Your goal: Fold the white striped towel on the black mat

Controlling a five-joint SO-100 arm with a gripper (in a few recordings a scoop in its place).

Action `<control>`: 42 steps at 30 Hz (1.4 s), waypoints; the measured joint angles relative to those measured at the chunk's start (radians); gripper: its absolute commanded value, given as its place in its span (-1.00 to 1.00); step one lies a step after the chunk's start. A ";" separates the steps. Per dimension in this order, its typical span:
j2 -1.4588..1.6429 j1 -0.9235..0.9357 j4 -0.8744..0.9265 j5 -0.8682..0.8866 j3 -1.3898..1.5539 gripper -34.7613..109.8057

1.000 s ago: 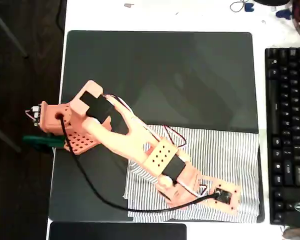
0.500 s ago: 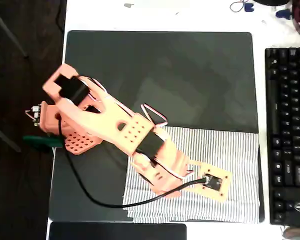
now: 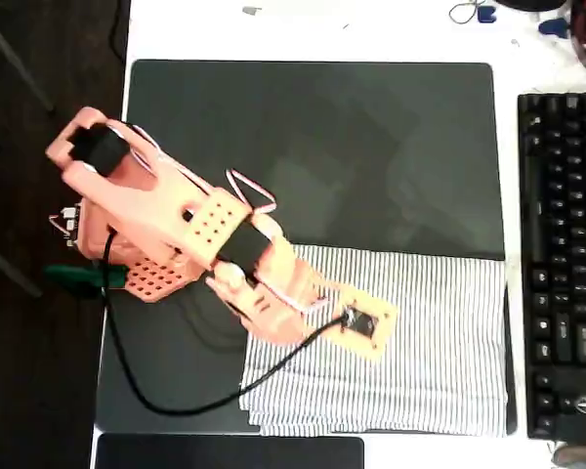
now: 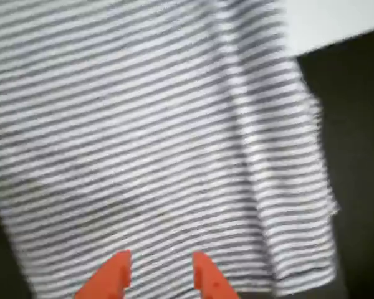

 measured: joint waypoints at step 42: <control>0.106 0.230 -0.253 0.696 0.489 -0.27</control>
